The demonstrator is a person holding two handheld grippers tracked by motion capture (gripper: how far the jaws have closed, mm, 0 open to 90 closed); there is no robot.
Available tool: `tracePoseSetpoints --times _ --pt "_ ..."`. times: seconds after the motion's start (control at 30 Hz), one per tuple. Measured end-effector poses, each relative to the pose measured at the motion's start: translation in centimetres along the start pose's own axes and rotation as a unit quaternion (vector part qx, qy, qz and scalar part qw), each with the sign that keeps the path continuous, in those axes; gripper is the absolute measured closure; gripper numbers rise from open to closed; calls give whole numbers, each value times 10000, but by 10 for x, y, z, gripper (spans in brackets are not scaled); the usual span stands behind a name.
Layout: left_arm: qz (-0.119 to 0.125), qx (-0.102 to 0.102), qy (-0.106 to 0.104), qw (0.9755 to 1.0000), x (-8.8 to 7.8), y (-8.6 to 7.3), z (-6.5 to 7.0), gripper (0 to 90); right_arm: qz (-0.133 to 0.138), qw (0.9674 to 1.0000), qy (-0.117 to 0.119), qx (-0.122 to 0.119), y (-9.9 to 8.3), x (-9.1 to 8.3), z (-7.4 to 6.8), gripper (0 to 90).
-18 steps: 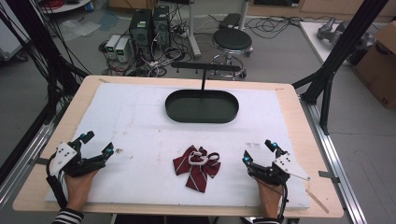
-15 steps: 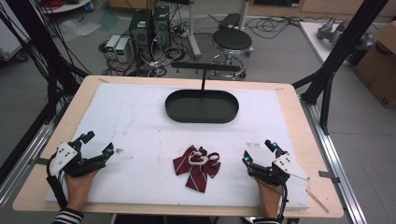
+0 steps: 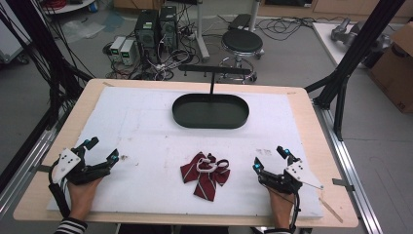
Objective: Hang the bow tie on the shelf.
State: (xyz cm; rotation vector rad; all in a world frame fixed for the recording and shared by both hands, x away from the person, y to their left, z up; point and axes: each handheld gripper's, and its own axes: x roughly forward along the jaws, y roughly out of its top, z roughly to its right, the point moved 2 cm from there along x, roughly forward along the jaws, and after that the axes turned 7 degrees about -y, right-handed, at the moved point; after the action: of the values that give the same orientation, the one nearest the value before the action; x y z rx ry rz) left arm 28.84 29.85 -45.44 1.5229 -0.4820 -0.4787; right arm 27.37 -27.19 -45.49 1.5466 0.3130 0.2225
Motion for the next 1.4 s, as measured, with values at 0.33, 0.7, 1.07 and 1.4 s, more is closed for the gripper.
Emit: tracePoseSetpoints --times 0.33,0.7,1.07,1.4 --pt "0 4 14 10000 0 0 0 138 2 10000 -3 5 0 0 0 93" --pt "-6 6 15 10000 0 0 0 137 -62 9999 -77 -123 3 -2 -2 93" --pt "-12 2 14 10000 0 0 0 138 -248 9992 50 -322 21 -4 -11 93" --pt "-14 11 11 10000 0 0 0 137 -488 9946 708 -586 55 -2 -39 93"
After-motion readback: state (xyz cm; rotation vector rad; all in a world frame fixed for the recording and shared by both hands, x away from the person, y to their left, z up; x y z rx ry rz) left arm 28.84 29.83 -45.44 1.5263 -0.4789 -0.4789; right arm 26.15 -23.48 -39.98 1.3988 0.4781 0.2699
